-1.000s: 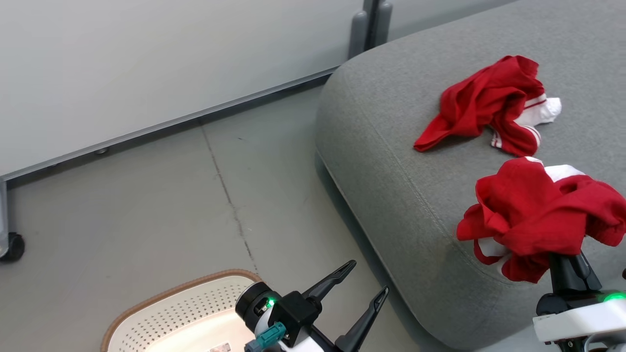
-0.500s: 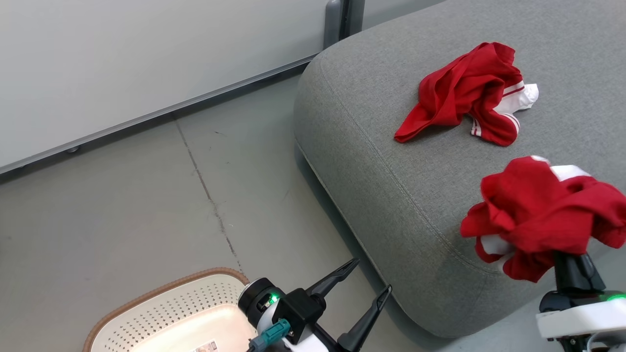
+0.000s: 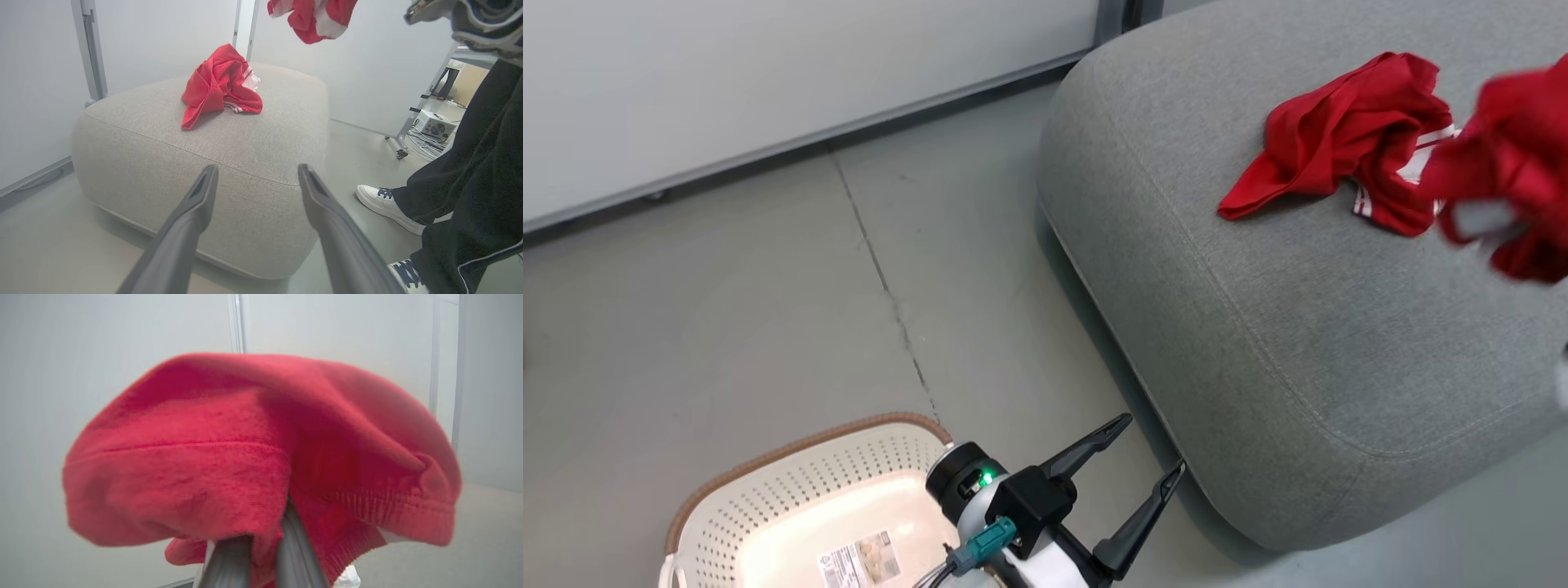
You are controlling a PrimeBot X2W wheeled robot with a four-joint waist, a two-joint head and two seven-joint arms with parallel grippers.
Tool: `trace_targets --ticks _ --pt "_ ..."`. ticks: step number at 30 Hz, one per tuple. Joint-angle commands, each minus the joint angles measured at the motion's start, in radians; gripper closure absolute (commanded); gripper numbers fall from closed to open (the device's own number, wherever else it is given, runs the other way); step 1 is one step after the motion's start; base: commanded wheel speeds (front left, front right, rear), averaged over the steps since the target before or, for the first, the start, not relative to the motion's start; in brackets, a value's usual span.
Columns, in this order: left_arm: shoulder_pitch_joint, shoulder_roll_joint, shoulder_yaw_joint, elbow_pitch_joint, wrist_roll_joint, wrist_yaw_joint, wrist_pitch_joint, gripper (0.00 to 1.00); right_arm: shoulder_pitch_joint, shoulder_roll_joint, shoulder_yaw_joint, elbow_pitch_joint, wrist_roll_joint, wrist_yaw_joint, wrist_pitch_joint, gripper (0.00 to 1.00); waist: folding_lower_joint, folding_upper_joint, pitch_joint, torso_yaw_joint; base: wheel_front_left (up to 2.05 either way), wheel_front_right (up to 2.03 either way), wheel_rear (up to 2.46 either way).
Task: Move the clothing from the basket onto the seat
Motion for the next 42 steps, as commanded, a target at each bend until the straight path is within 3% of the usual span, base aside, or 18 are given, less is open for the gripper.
trace_targets --ticks 1,10,20,32,42 --pt "-0.026 0.004 0.001 0.002 0.01 0.0 -0.001 0.0 -0.051 -0.025 -0.009 -0.006 0.014 0.001 -0.004 1.0 0.0 0.0 0.043 0.014 0.0 0.0 0.0" --pt "-0.133 0.004 -0.02 0.047 0.062 0.0 -0.001 0.0 -0.357 -0.187 -0.096 0.085 0.055 0.0 -0.004 1.0 0.0 0.0 0.2 0.072 0.0 0.0 0.0" --pt "-0.251 0.004 -0.073 0.077 0.095 0.0 -0.001 0.0 -0.581 -0.306 -0.13 0.347 0.076 0.001 -0.004 1.0 0.0 0.0 0.38 0.145 0.0 0.0 0.0" --pt "-0.296 0.003 -0.083 0.067 0.091 0.0 -0.001 0.0 -0.72 -0.3 -0.091 0.7 0.074 0.0 -0.004 1.0 0.0 0.0 0.496 0.193 0.0 0.0 0.0" --pt "-0.317 0.004 -0.072 0.044 0.105 0.006 -0.001 0.0 -0.783 -0.299 0.034 0.991 0.092 0.0 -0.003 1.0 0.0 0.0 0.526 0.217 0.0 0.0 0.0"
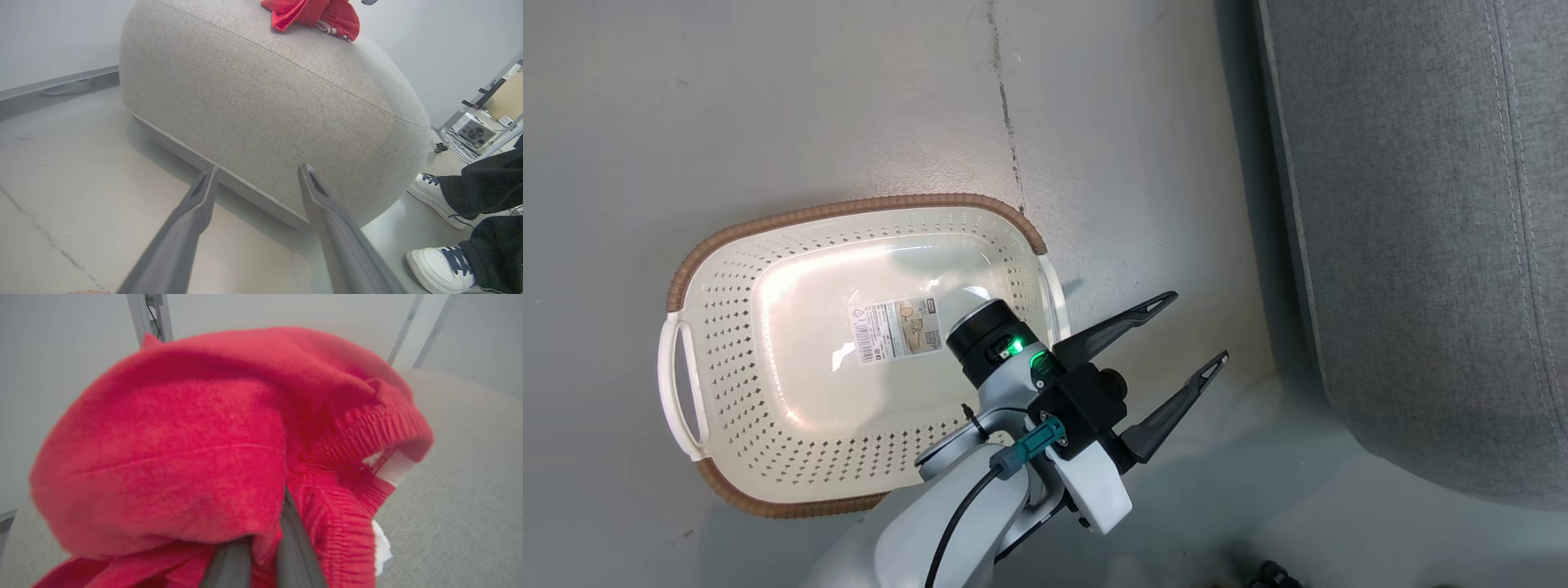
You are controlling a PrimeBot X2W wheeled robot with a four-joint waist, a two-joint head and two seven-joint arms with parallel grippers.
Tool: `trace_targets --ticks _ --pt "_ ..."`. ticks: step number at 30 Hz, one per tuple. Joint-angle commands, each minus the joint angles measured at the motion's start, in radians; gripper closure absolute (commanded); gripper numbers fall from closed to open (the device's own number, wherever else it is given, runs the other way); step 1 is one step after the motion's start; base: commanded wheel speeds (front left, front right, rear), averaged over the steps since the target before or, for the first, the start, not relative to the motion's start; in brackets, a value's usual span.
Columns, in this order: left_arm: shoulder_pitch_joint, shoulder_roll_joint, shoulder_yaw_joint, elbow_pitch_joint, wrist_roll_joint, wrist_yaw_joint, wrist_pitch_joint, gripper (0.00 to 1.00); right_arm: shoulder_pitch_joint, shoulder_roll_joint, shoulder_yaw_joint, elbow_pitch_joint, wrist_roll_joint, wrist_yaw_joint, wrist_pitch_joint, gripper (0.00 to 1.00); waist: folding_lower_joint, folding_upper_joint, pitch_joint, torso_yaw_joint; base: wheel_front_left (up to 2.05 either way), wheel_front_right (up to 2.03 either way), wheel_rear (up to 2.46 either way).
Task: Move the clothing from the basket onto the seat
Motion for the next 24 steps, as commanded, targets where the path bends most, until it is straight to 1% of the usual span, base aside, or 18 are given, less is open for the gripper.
trace_targets --ticks 1,4,9,10,12,13,16,18,24 --pt "-0.013 0.003 0.004 -0.003 0.008 0.004 -0.001 0.0 -0.013 -0.009 0.005 0.016 0.006 0.0 -0.003 1.0 -0.0001 0.0 0.001 0.0 0.0 0.0 0.0" --pt "-0.011 0.003 0.005 -0.008 0.009 0.005 -0.001 0.0 -0.02 -0.002 0.05 0.057 0.01 0.0 -0.003 1.0 -0.0001 0.0 0.003 -0.002 0.0 0.0 0.0" --pt "-0.008 0.003 0.006 -0.002 0.013 0.005 -0.001 0.0 -0.026 -0.001 0.097 0.062 0.029 0.0 -0.002 1.0 -0.0001 0.0 -0.004 -0.013 0.0 0.0 0.0" --pt "-0.011 0.003 0.006 -0.008 0.014 0.004 -0.001 0.0 -0.025 -0.006 0.104 0.052 0.026 0.0 -0.003 0.96 -0.0001 0.0 -0.008 -0.015 0.0 0.0 0.0" --pt "-0.009 0.003 0.005 -0.018 0.009 0.003 -0.001 0.0 -0.01 -0.005 0.114 0.035 0.025 0.0 -0.003 0.44 -0.0001 0.0 -0.022 -0.018 0.0 0.0 0.0" --pt "-0.008 0.003 0.002 -0.022 0.007 0.002 -0.001 0.0 -0.003 -0.007 0.115 0.033 0.025 0.0 -0.002 0.0 -0.0001 0.0 -0.031 -0.018 0.0 0.0 0.0" --pt "-0.003 0.003 -0.003 -0.038 -0.006 0.001 -0.001 0.0 0.012 -0.018 0.115 0.023 0.014 0.0 -0.003 0.0 -0.0001 0.0 -0.063 -0.018 0.0 0.0 0.0" --pt "0.007 0.003 -0.007 -0.048 -0.016 0.0 -0.001 0.0 0.028 -0.024 0.123 0.004 -0.014 0.0 -0.003 0.0 -0.0001 0.0 -0.089 -0.02 0.0 0.0 0.0" --pt "0.052 0.003 -0.028 -0.061 -0.046 -0.001 -0.001 0.0 0.094 -0.017 0.125 -0.022 -0.054 0.0 -0.003 0.0 -0.0001 0.0 -0.189 -0.021 0.0 0.0 0.0"
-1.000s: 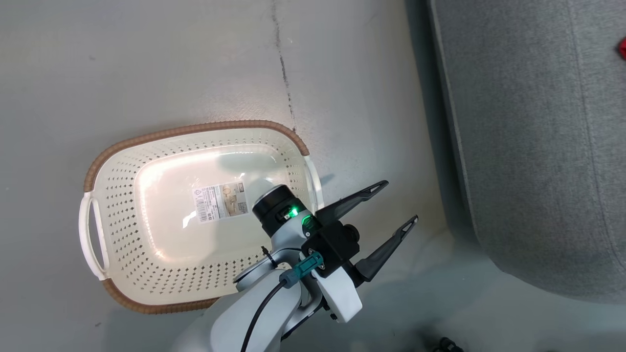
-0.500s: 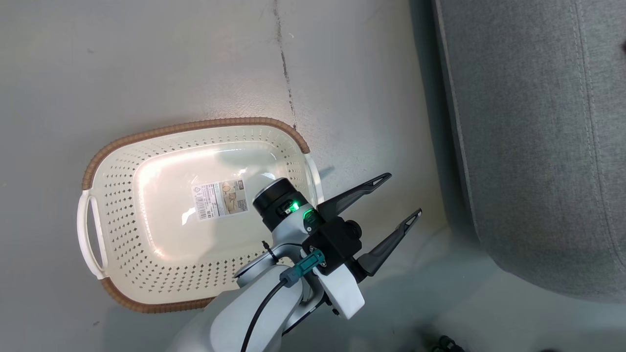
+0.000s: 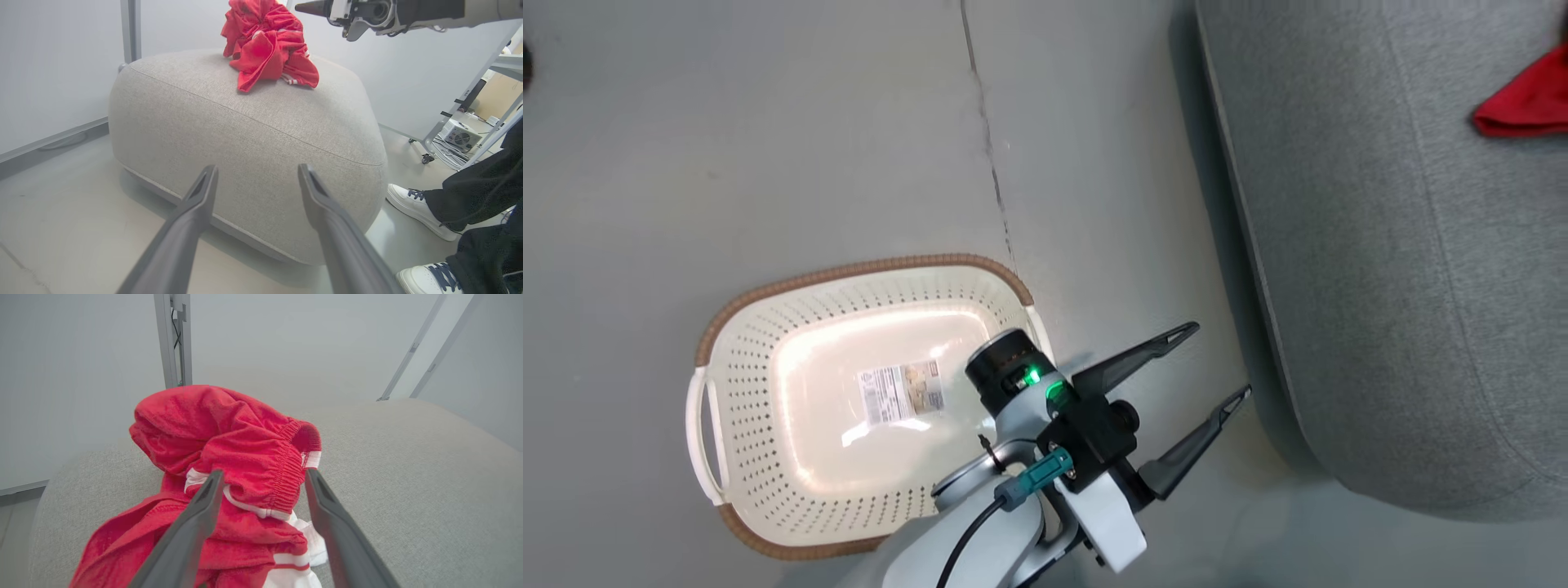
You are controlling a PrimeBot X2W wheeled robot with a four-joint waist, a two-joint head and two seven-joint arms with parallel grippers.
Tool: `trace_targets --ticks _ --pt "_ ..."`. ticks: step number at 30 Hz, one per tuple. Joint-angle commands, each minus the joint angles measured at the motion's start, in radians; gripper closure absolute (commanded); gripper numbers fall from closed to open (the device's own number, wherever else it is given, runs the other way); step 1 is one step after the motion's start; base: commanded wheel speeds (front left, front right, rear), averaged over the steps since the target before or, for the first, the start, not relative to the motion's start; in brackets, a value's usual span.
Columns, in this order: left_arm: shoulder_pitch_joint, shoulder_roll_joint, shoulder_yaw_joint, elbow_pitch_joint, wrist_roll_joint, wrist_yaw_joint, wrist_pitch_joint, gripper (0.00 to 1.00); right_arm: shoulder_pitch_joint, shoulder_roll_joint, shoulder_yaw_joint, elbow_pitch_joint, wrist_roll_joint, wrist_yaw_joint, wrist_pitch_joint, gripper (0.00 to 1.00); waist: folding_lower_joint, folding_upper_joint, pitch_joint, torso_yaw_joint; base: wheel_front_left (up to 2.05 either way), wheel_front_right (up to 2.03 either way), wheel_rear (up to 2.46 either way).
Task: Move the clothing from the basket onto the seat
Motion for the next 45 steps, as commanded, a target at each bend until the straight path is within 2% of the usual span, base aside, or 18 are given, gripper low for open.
trace_targets --ticks 1,9,15,20,21,25,30,36,41,45 --pt "0.025 0.004 -0.005 -0.008 -0.016 -0.005 -0.001 0.0 0.033 0.001 0.002 -0.004 -0.014 0.0 -0.002 0.0 -0.0001 -0.0001 -0.07 -0.001 0.0 0.0 0.0" --pt "0.107 0.003 0.02 -0.041 -0.067 -0.006 -0.001 0.0 0.113 0.001 0.038 -0.057 -0.043 0.0 -0.002 0.0 -0.0001 -0.0001 -0.206 -0.002 0.0 0.0 0.0" --pt "0.166 0.004 0.057 -0.069 -0.084 -0.007 -0.001 0.0 0.168 -0.024 0.07 -0.164 -0.051 0.0 -0.002 0.0 -0.0001 -0.0001 -0.299 0.005 0.0 0.0 0.0" --pt "0.212 0.004 0.094 -0.094 -0.095 -0.003 -0.001 0.0 0.223 -0.02 0.051 -0.323 -0.055 0.0 -0.003 0.0 -0.0001 -0.0001 -0.369 0.016 0.0 0.0 0.0" --pt "0.231 0.003 0.11 -0.104 -0.096 0.001 -0.001 0.0 0.256 -0.014 0.045 -0.41 -0.059 0.0 -0.002 0.0 -0.0001 -0.0001 -0.397 0.024 0.0 0.0 0.0" --pt "0.27 0.003 0.143 -0.124 -0.103 0.008 -0.001 0.0 0.342 0.0 0.019 -0.585 -0.061 0.0 -0.002 0.0 -0.0001 -0.0001 -0.446 0.048 0.0 0.0 0.0" --pt "0.312 0.004 0.182 -0.144 -0.102 0.012 -0.001 0.0 0.462 0.031 0.005 -0.769 -0.062 0.0 -0.002 0.0 -0.0001 -0.0001 -0.492 0.094 0.0 0.0 0.0" --pt "0.368 0.003 0.235 -0.159 -0.109 0.012 -0.001 0.0 0.6 0.1 -0.018 -0.935 -0.083 0.0 -0.003 0.0 -0.0001 -0.0001 -0.546 0.159 0.0 0.0 0.0" --pt "0.407 0.003 0.266 -0.161 -0.096 0.008 -0.001 0.0 0.701 0.159 -0.009 -1.0 -0.127 0.0 -0.003 0.0 -0.0001 -0.0001 -0.576 0.212 0.0 0.0 0.0" --pt "0.433 0.004 0.318 -0.164 -0.096 0.027 -0.001 0.0 0.78 0.209 -0.008 -1.014 -0.152 0.0 -0.002 0.0 -0.0001 -0.0001 -0.593 0.26 0.0 0.0 0.0"
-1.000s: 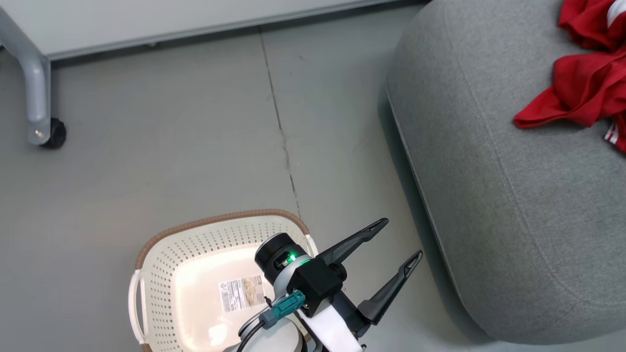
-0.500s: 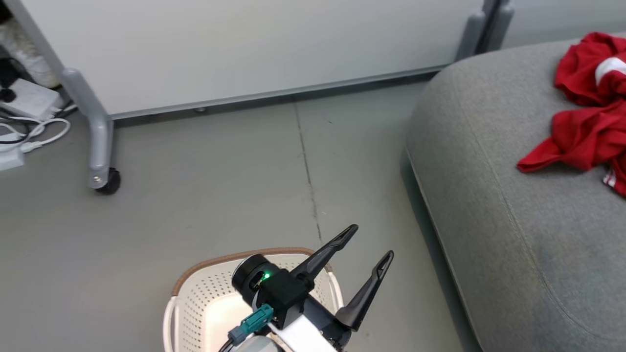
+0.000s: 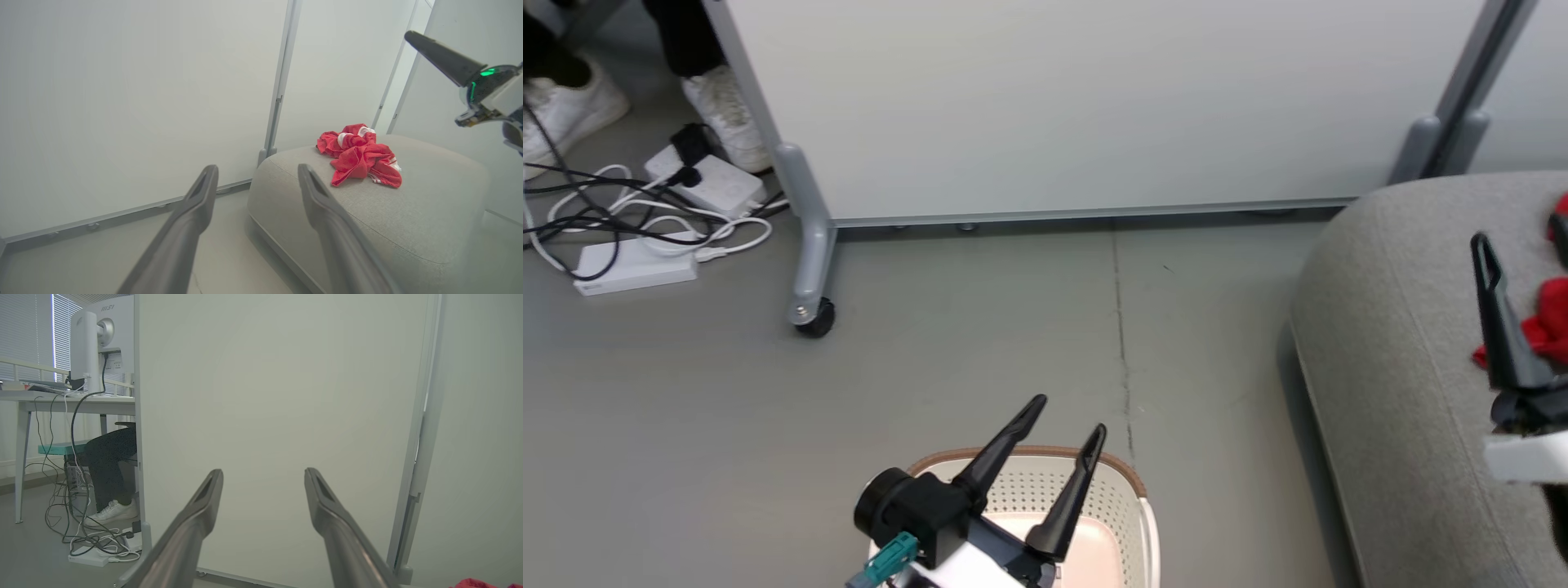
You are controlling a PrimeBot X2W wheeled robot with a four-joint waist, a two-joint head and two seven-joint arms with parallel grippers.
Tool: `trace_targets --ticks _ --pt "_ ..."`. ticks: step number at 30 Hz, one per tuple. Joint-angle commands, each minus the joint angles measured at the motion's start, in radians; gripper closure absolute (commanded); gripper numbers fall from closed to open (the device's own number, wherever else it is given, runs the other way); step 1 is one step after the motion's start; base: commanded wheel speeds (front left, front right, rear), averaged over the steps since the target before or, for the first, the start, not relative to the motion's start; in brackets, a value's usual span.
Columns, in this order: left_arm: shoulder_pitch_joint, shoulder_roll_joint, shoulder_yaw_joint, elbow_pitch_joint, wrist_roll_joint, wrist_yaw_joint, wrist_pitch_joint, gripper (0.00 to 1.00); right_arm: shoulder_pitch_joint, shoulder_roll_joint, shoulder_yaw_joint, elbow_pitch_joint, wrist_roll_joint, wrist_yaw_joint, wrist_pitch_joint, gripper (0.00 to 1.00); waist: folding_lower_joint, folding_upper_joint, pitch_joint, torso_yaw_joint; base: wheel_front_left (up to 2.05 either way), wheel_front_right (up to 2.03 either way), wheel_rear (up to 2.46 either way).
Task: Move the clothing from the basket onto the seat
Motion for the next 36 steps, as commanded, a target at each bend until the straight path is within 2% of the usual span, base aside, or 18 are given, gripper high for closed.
trace_targets --ticks 1,7,10,14,17,24,30,36 --pt "0.014 0.003 0.023 -0.004 0.006 0.009 -0.001 0.0 0.037 0.021 -0.005 -0.003 -0.011 0.0 -0.003 0.0 0.0 -0.0001 -0.022 0.043 0.0 0.0 0.0" --pt "0.045 0.004 0.109 -0.007 0.02 0.036 -0.001 0.0 0.116 0.097 -0.003 0.008 -0.036 0.0 -0.003 0.0 0.0 -0.0001 -0.04 0.091 0.0 0.0 0.0" --pt "0.065 0.003 0.161 -0.005 0.077 0.081 -0.001 0.0 0.146 0.15 -0.012 0.021 -0.044 0.0 -0.003 0.0 0.0 -0.0001 -0.048 0.111 0.0 0.0 0.0" --pt "0.093 0.004 0.227 -0.023 0.065 0.141 -0.001 0.0 0.183 0.188 -0.019 0.035 -0.084 0.0 -0.003 0.0 0.0 -0.0001 -0.052 0.125 0.0 0.0 0.0" --pt "0.109 0.003 0.254 -0.038 0.074 0.167 -0.001 0.0 0.205 0.212 -0.042 0.052 -0.124 0.0 -0.003 0.0 0.0 -0.0001 -0.05 0.131 0.0 0.0 0.0" --pt "0.138 0.004 0.285 -0.058 0.081 0.174 -0.001 0.0 0.244 0.272 -0.085 0.085 -0.192 0.0 -0.003 0.0 0.0 -0.0001 -0.039 0.13 0.0 0.0 0.0" --pt "0.161 0.004 0.305 -0.018 0.056 0.19 -0.001 0.0 0.254 0.286 -0.083 0.099 -0.237 0.0 -0.003 0.0 0.0 -0.0001 -0.034 0.122 0.0 0.0 0.0" --pt "0.147 0.004 0.315 0.001 0.069 0.194 -0.001 0.0 0.254 0.31 -0.107 0.11 -0.218 0.0 -0.003 0.0 0.0 -0.0001 -0.03 0.115 0.0 0.0 0.0"
